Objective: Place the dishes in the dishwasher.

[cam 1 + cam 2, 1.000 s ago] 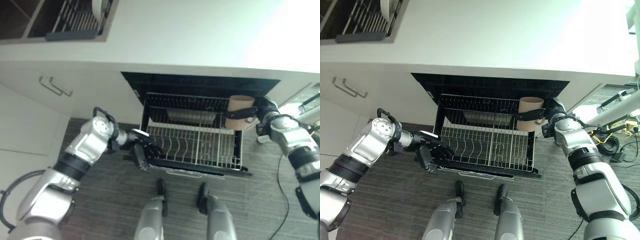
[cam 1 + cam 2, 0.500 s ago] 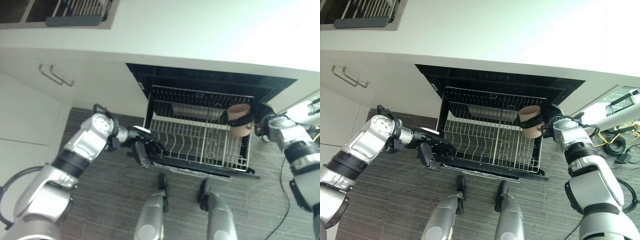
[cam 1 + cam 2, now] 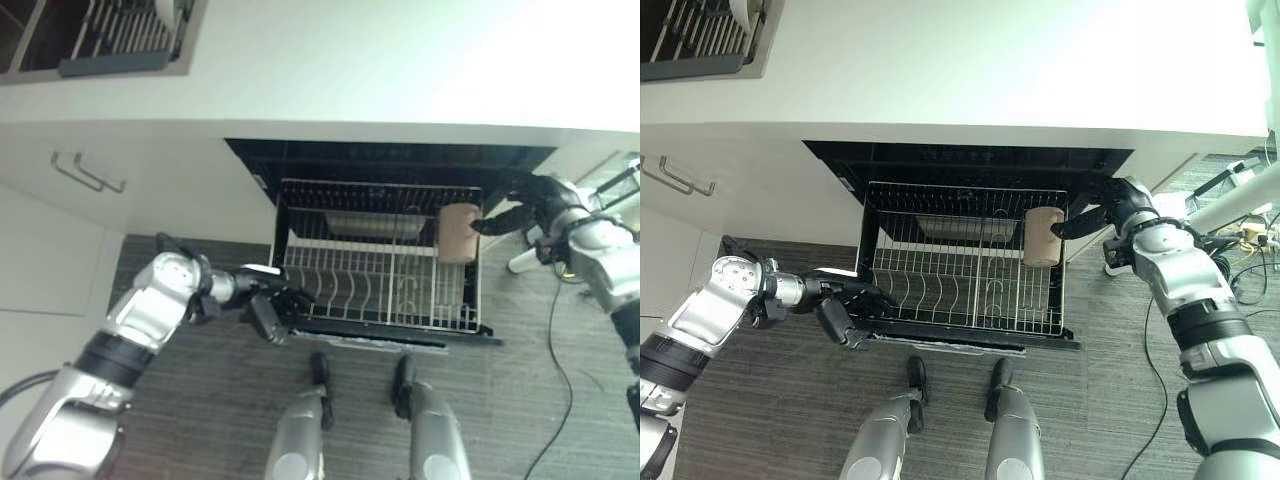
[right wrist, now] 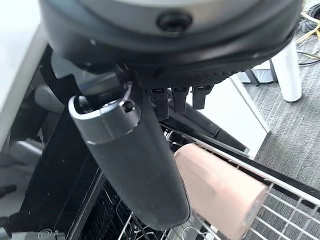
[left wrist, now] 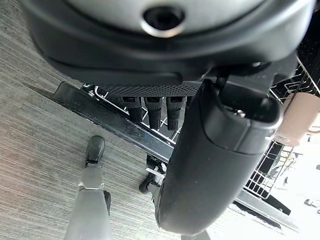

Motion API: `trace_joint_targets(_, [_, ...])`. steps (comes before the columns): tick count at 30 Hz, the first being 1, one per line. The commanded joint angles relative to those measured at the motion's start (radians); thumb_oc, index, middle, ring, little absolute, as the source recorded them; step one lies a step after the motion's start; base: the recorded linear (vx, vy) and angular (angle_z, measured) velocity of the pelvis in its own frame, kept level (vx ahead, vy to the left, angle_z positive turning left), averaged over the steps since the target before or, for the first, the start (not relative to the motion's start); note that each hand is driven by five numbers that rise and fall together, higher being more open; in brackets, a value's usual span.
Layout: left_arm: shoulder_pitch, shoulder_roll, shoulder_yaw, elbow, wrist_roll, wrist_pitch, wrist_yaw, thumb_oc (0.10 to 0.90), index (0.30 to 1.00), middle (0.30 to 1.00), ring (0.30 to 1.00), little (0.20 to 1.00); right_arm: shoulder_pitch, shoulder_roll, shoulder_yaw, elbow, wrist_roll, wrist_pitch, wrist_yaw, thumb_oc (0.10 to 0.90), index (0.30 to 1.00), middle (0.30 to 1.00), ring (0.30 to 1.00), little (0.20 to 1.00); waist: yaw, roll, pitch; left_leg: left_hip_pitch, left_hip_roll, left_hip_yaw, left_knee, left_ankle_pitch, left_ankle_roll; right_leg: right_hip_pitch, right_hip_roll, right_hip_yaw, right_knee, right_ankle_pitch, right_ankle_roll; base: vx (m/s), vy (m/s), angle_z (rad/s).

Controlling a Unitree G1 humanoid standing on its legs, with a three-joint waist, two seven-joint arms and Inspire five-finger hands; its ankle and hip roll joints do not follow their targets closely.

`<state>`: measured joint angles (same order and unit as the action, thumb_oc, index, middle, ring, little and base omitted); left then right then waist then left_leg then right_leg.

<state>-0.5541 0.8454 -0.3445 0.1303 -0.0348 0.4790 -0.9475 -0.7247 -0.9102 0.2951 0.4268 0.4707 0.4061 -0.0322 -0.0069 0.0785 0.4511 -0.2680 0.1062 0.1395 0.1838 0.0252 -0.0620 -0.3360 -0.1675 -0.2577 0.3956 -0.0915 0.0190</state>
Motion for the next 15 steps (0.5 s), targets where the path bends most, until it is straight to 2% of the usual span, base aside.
trace_joint_targets(1, [0.145, 0.073, -0.03, -0.082, -0.099, 0.002, 0.035, 0.8, 0.9, 0.9, 0.9, 0.9, -0.025, -0.038, -0.089, -0.079, -0.04, -0.068, -0.102, 0.8, 0.9, 0.9, 0.9, 0.9, 0.009, -0.052, -0.06, 0.017, 0.035, 0.018, 0.116, -0.166, -0.035, 0.062, 0.004, 0.072, -0.096, 0.003, 0.116, 0.03, -0.011, -0.06])
trace_joint_targets(2, [0.171, 0.068, 0.004, -0.107, -0.149, -0.011, 0.119, 0.8, 0.9, 0.9, 0.9, 0.9, 0.032, -0.027, -0.129, -0.133, -0.019, -0.079, -0.135, 0.8, 0.9, 0.9, 0.9, 0.9, 0.005, -0.052, -0.065, 0.021, 0.037, 0.02, 0.116, -0.167, -0.034, 0.066, 0.005, 0.075, -0.096, 0.002, 0.116, 0.03, -0.014, -0.04])
trace_joint_targets(3, [0.183, 0.063, 0.024, -0.114, -0.172, -0.022, 0.153, 0.8, 0.9, 0.9, 0.9, 0.9, 0.059, -0.019, -0.148, -0.155, -0.017, -0.086, -0.14, 0.8, 0.9, 0.9, 0.9, 0.9, 0.003, -0.052, -0.067, 0.023, 0.037, 0.02, 0.116, -0.168, -0.033, 0.068, 0.006, 0.077, -0.096, 0.0, 0.117, 0.05, -0.022, 0.0])
trace_joint_targets(6, [0.278, 0.022, 0.16, -0.177, -0.338, -0.126, 0.387, 0.8, 0.9, 0.9, 0.9, 0.9, 0.281, 0.071, -0.271, -0.328, -0.04, -0.134, -0.169, 0.8, 0.9, 0.9, 0.9, 0.9, -0.009, -0.055, -0.081, 0.038, 0.039, 0.025, 0.116, -0.171, -0.029, 0.084, 0.01, 0.082, -0.096, -0.006, 0.116, 0.08, -0.041, -0.03])
trace_joint_targets(7, [0.362, -0.022, 0.252, -0.216, -0.41, -0.253, 0.528, 0.8, 0.9, 0.9, 0.9, 0.9, 0.416, 0.143, -0.337, -0.419, -0.067, -0.197, -0.173, 0.8, 0.9, 0.9, 0.9, 0.9, -0.013, -0.059, -0.09, 0.055, 0.04, 0.028, 0.116, -0.177, -0.025, 0.099, 0.012, 0.087, -0.096, -0.01, 0.117, 0.11, -0.062, -0.05])
trace_joint_targets(8, [0.402, -0.053, 0.296, -0.234, -0.427, -0.301, 0.569, 0.8, 0.9, 0.9, 0.9, 0.9, 0.469, 0.176, -0.37, -0.462, -0.071, -0.223, -0.17, 0.8, 0.9, 0.9, 0.9, 0.9, -0.015, -0.061, -0.098, 0.058, 0.039, 0.029, 0.116, -0.177, -0.024, 0.102, 0.013, 0.089, -0.096, -0.012, 0.116, 0.16, -0.079, -0.07])
trace_joint_targets(9, [0.476, -0.127, 0.364, -0.262, -0.449, -0.428, 0.635, 0.8, 0.9, 0.9, 0.9, 0.9, 0.548, 0.247, -0.417, -0.524, -0.102, -0.27, -0.147, 0.8, 0.9, 0.9, 0.9, 0.9, -0.016, -0.065, -0.111, 0.075, 0.039, 0.03, 0.116, -0.19, -0.023, 0.119, 0.016, 0.092, -0.096, -0.024, 0.119, 0.1, -0.073, -0.09])
trace_joint_targets(12, [0.566, -0.271, 0.435, -0.302, -0.505, -0.591, 0.716, 0.8, 0.9, 0.9, 0.9, 0.9, 0.646, 0.35, -0.448, -0.602, -0.109, -0.377, -0.117, 0.8, 0.9, 0.9, 0.9, 0.9, -0.017, -0.076, -0.142, 0.085, 0.039, 0.033, 0.116, -0.185, -0.021, 0.131, 0.02, 0.095, -0.096, -0.024, 0.113, 0.09, -0.075, -0.12])
trace_joint_targets(13, [0.576, -0.303, 0.445, -0.309, -0.522, -0.612, 0.729, 0.8, 0.9, 0.9, 0.9, 0.9, 0.66, 0.37, -0.447, -0.619, -0.097, -0.396, -0.104, 0.8, 0.9, 0.9, 0.9, 0.9, -0.016, -0.079, -0.151, 0.09, 0.039, 0.034, 0.116, -0.186, -0.022, 0.136, 0.021, 0.095, -0.096, -0.026, 0.111, 0.12, -0.068, -0.07])
trace_joint_targets(14, [0.589, -0.35, 0.455, -0.317, -0.53, -0.674, 0.773, 0.8, 0.9, 0.9, 0.9, 0.9, 0.679, 0.401, -0.441, -0.644, -0.094, -0.442, -0.084, 0.8, 0.9, 0.9, 0.9, 0.9, -0.016, -0.084, -0.17, 0.101, 0.04, 0.036, 0.116, -0.189, -0.024, 0.149, 0.022, 0.094, -0.096, -0.032, 0.11, 0.11, -0.048, -0.02])
trace_joint_targets(15, [0.592, -0.36, 0.458, -0.321, -0.54, -0.685, 0.78, 0.8, 0.9, 0.9, 0.9, 0.9, 0.684, 0.406, -0.441, -0.651, -0.095, -0.454, -0.083, 0.8, 0.9, 0.9, 0.9, 0.9, -0.016, -0.085, -0.175, 0.104, 0.04, 0.036, 0.116, -0.189, -0.024, 0.152, 0.022, 0.094, -0.096, -0.033, 0.11, 0.14, -0.045, -0.05])
